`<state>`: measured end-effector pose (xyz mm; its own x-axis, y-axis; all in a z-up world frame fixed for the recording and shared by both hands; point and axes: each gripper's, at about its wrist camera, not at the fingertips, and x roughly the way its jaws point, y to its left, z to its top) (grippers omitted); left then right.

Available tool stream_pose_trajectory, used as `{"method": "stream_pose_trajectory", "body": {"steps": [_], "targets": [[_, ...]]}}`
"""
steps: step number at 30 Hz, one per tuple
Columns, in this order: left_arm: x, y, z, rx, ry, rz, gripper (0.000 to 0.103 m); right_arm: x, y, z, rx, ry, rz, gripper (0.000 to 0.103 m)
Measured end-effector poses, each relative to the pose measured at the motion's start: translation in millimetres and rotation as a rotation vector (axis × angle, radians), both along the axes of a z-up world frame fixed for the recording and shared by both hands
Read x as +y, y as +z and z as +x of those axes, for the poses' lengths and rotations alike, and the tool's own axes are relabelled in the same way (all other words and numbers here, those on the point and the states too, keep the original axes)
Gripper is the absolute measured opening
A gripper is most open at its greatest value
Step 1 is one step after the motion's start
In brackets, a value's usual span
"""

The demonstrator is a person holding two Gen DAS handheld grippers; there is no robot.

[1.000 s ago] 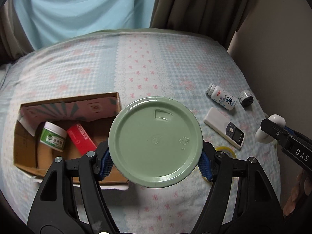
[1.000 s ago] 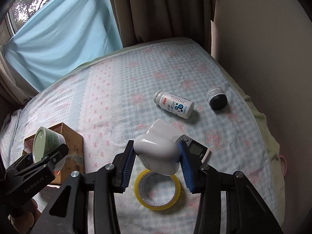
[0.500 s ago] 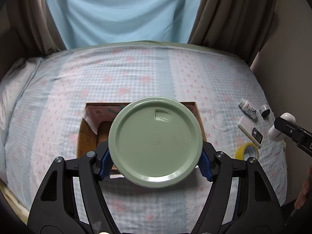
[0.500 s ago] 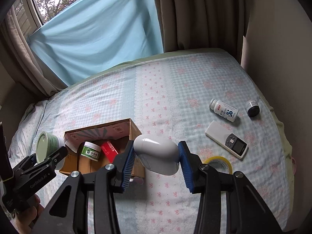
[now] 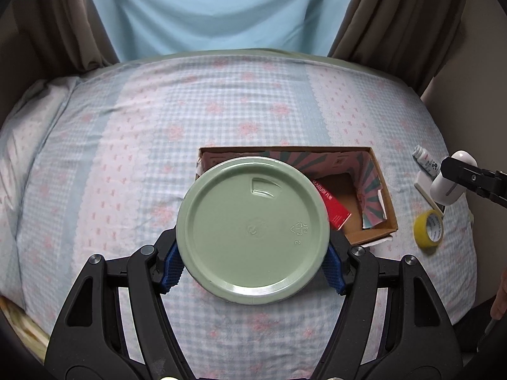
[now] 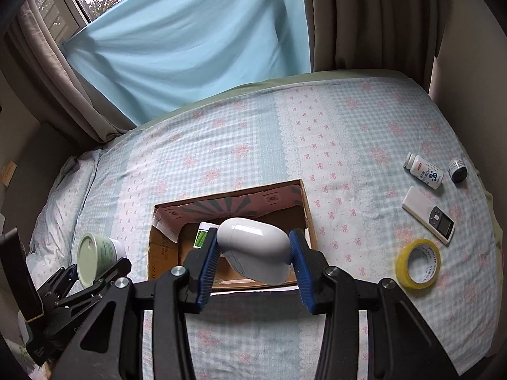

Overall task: Organize rigid objects
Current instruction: 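Carry green jar and earbud case into the cardboard box and release both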

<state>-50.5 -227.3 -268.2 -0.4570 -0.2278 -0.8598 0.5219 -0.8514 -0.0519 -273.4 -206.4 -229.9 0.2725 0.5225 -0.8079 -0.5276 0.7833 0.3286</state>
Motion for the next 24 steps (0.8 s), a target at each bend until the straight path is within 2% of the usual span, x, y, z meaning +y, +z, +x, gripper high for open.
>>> {"method": "stream_pose_trajectory", "body": {"steps": [4, 14, 20, 24], "targets": [[-23, -25, -13, -0.037, -0.025, 0.018, 0.068, 26, -16, -6, 0.016, 0.011, -0.018, 0.041], [-71, -88, -65, -0.090, -0.060, 0.028, 0.068, 89, -80, -9, 0.032, 0.147, -0.092, 0.041], [-80, -125, -86, -0.116, -0.093, 0.034, 0.068, 108, -129, -12, 0.046, 0.236, -0.166, 0.041], [-76, -139, -90, -0.123, -0.118, 0.026, 0.068, 112, -153, -13, 0.076, 0.232, -0.186, 0.041]]}}
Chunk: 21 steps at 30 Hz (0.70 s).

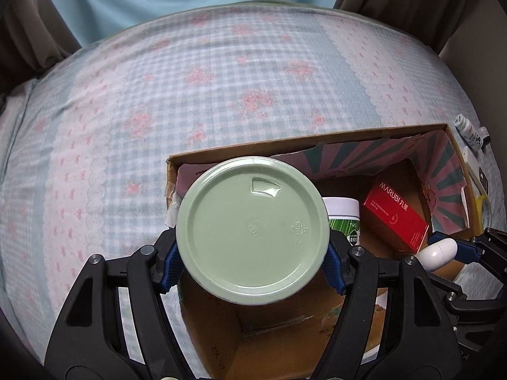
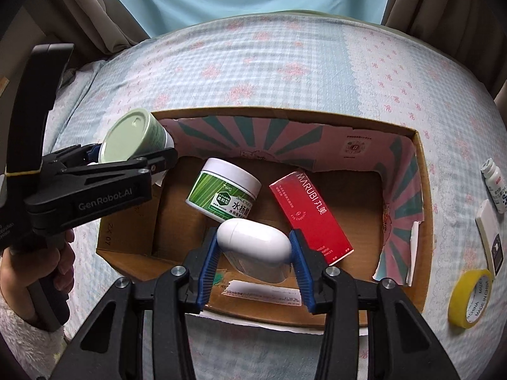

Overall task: Organize rigid objects
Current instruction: 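Carry green jar and earbud case into the cardboard box and release both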

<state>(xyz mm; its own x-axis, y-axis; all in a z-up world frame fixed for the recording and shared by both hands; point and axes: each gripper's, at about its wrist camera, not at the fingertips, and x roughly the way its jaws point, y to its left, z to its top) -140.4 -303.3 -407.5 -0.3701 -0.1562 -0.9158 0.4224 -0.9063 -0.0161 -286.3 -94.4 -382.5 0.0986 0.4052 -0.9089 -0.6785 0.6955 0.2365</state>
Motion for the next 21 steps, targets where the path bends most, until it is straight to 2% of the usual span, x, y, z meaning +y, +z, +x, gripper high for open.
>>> {"method": "stream_pose_trajectory", "body": {"steps": [6, 11, 12, 13, 14, 15, 17, 18, 19, 20, 21], "targets": [[7, -8, -5, 0.012, -0.050, -0.005, 0.068, -3, -15, -3, 0.001, -0.013, -0.010, 0.037], [8, -14, -6, -0.019, -0.059, -0.020, 0.068, 4, -17, -7, -0.025, 0.034, -0.002, 0.037], [8, -13, -4, -0.013, -0.060, -0.011, 0.070, 5, -16, -6, -0.028, 0.036, 0.000, 0.037], [8, -10, -3, 0.001, -0.067, 0.001, 0.077, 5, -17, -5, -0.027, 0.035, 0.004, 0.037], [10, -5, -2, 0.034, -0.084, 0.017, 0.096, 5, -17, -4, -0.031, 0.031, -0.001, 0.040], [12, 2, 0, 0.062, -0.086, 0.009, 0.103, 6, -17, -4, -0.038, 0.030, -0.008, 0.042], [14, 14, 3, 0.092, -0.078, -0.020, 0.103, 6, -18, -5, -0.037, 0.041, -0.011, 0.062], [13, 18, 4, 0.098, -0.073, -0.019, 0.103, 6, -18, -6, -0.042, 0.044, -0.014, 0.067], [12, 20, 5, 0.100, -0.063, -0.013, 0.103, 5, -19, -7, -0.053, 0.043, -0.021, 0.079], [9, 22, 6, 0.100, -0.050, -0.004, 0.103, 5, -19, -9, -0.064, 0.044, -0.029, 0.086], [6, 24, 7, 0.099, -0.038, 0.007, 0.103, 5, -18, -10, -0.071, 0.046, -0.031, 0.087]]}}
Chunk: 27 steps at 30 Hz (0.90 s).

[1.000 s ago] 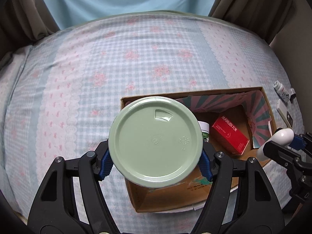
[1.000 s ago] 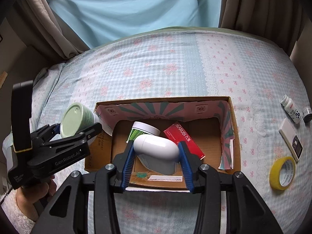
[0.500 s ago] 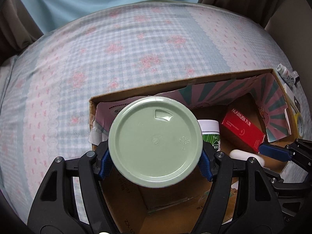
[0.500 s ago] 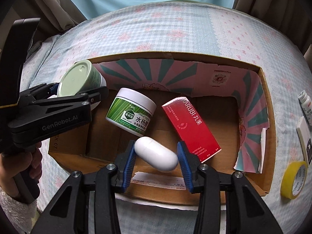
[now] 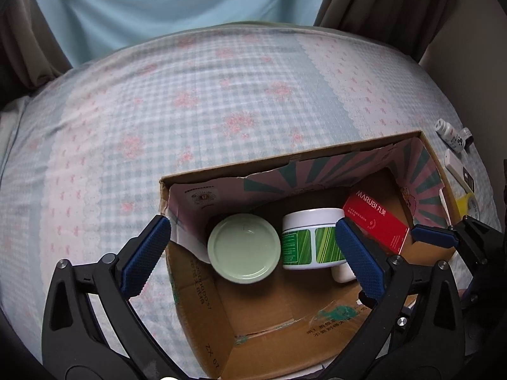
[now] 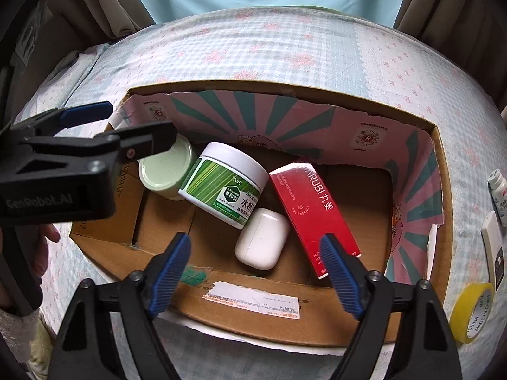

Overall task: Organize rigid objects
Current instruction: 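Carry green jar and earbud case into the cardboard box and release both, then withdraw both tools from the box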

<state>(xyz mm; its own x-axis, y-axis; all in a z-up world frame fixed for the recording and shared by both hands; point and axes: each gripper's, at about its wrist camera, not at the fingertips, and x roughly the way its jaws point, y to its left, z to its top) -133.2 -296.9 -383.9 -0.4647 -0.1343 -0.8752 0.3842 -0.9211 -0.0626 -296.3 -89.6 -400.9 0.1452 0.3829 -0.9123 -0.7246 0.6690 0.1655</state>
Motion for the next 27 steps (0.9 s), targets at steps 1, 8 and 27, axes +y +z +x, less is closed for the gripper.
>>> {"method": "stream_pose_trajectory", "body": {"steps": [1, 8, 27], "targets": [[-3, 1, 2, 0.000, 0.012, 0.010, 0.103, 0, 0, -1, -0.003, 0.002, 0.001, 0.091], [-11, 11, 15, -0.009, 0.068, 0.019, 0.103, -1, 8, 0, -0.010, -0.006, 0.010, 0.095], [9, 106, 80, 0.027, 0.157, -0.040, 0.103, -37, 91, -16, -0.099, -0.082, 0.012, 0.096]]}}
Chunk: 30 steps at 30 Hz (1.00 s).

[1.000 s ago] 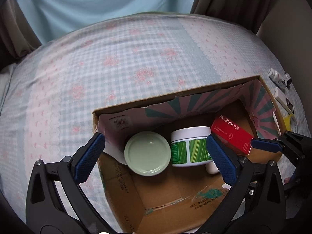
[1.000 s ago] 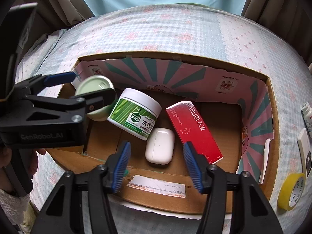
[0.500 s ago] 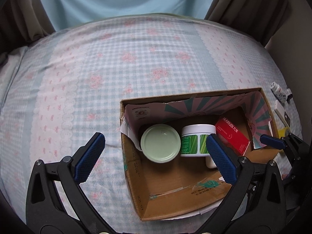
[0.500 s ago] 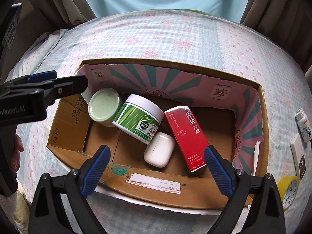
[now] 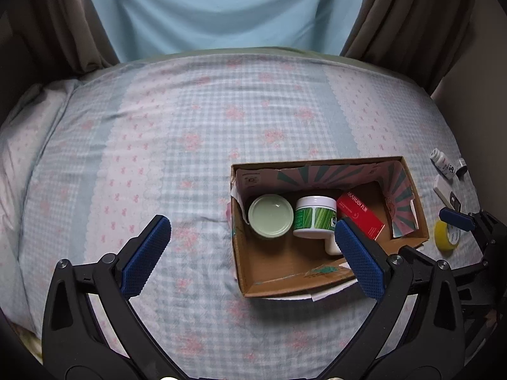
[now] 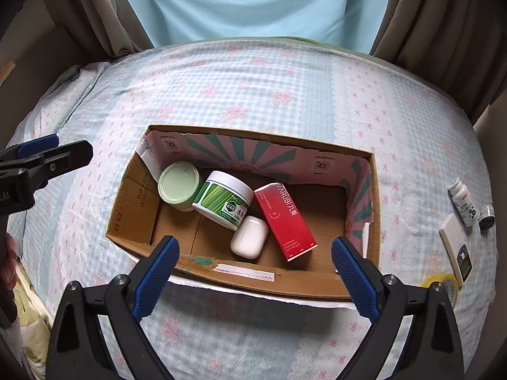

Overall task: Organize rigid objects
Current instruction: 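Withdraw both tools from the box, then grasp the yellow tape roll with left tool while right tool grasps white remote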

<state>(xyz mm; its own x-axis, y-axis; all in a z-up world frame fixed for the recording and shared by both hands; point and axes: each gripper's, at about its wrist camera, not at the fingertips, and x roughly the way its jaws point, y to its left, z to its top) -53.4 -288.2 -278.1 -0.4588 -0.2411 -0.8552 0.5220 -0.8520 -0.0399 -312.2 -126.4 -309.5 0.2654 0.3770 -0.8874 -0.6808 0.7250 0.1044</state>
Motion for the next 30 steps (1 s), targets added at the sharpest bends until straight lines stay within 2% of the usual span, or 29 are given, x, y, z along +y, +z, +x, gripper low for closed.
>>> {"method": "stream_pose_trajectory", "body": {"steps": [5, 8, 12, 17, 20, 22, 25, 30], "targets": [[22, 32, 18, 0.017, 0.024, -0.022, 0.103, -27, 37, -9, -0.008, -0.030, 0.010, 0.096], [43, 48, 24, 0.042, 0.030, 0.009, 0.103, -50, 59, -15, -0.016, -0.065, 0.028, 0.096], [87, 62, 19, 0.060, -0.002, 0.022, 0.103, -89, 83, -20, -0.035, -0.121, 0.006, 0.096], [151, 83, 9, 0.112, -0.032, 0.035, 0.103, -159, 111, -19, -0.049, -0.175, 0.036, 0.096], [189, 95, -2, 0.137, -0.051, 0.065, 0.103, -200, 125, -17, -0.095, -0.183, 0.030, 0.096], [214, 99, -9, 0.134, -0.047, 0.079, 0.103, -227, 131, -14, -0.135, -0.185, 0.016, 0.096], [251, 100, -18, 0.126, -0.052, 0.091, 0.103, -269, 135, -3, -0.144, -0.198, 0.004, 0.096], [313, 88, -49, 0.058, -0.114, 0.036, 0.103, -330, 132, 29, -0.141, -0.201, 0.020, 0.096]]}}
